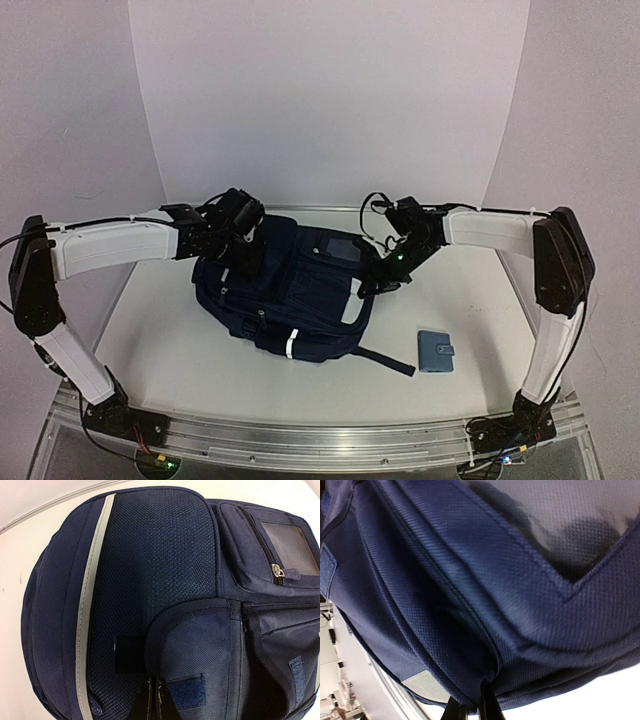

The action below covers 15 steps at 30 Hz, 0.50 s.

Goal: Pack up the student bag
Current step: Adjust the student bag at the center of the board.

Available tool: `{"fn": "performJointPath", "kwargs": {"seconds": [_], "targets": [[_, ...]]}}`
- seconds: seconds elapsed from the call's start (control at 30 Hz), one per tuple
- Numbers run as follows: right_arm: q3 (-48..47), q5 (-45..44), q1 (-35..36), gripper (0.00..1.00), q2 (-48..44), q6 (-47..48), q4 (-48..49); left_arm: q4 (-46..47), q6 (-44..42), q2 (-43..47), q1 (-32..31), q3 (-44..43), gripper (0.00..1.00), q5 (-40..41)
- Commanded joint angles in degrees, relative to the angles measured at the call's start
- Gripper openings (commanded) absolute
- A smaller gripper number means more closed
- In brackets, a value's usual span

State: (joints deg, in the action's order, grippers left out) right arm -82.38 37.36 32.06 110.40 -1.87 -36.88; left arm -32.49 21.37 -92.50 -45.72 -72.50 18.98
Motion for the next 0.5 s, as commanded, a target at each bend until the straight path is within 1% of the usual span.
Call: {"fn": "performJointPath", "kwargs": {"seconds": [0.0,0.1,0.2,0.27,0.33,0.4,0.47], "targets": [[-2.48,-11.58,-4.64,0.00,-1.15,4.42,-1.56,-0.24,0.10,-2.35,6.05,5.95,0.00,2.53],[-2.79,-11.85,-7.08,0.00,0.16,4.97,-1.57,2.28,0.58,-3.81,6.98,7.17,0.00,0.43],[-2.03,-10.09,-7.48,0.00,0.95,5.29,-1.58,3.05,0.76,-6.63,7.05,6.62,0.02,-2.16],[-1.74,-7.27,-7.50,0.00,1.24,4.87,-1.68,3.05,0.98,-8.67,7.05,5.72,0.12,-3.92],[-1.47,-5.35,-7.53,0.00,0.94,4.85,-2.00,2.87,1.10,-9.42,7.05,5.07,0.24,-5.72],[-1.23,-4.60,-7.53,0.08,-0.09,5.19,-2.47,2.81,1.43,-8.63,7.00,4.92,0.35,-6.61],[-1.04,-4.03,-7.52,0.21,-1.77,6.07,-3.16,2.31,1.70,-7.23,7.01,4.81,0.45,-6.67]]}}
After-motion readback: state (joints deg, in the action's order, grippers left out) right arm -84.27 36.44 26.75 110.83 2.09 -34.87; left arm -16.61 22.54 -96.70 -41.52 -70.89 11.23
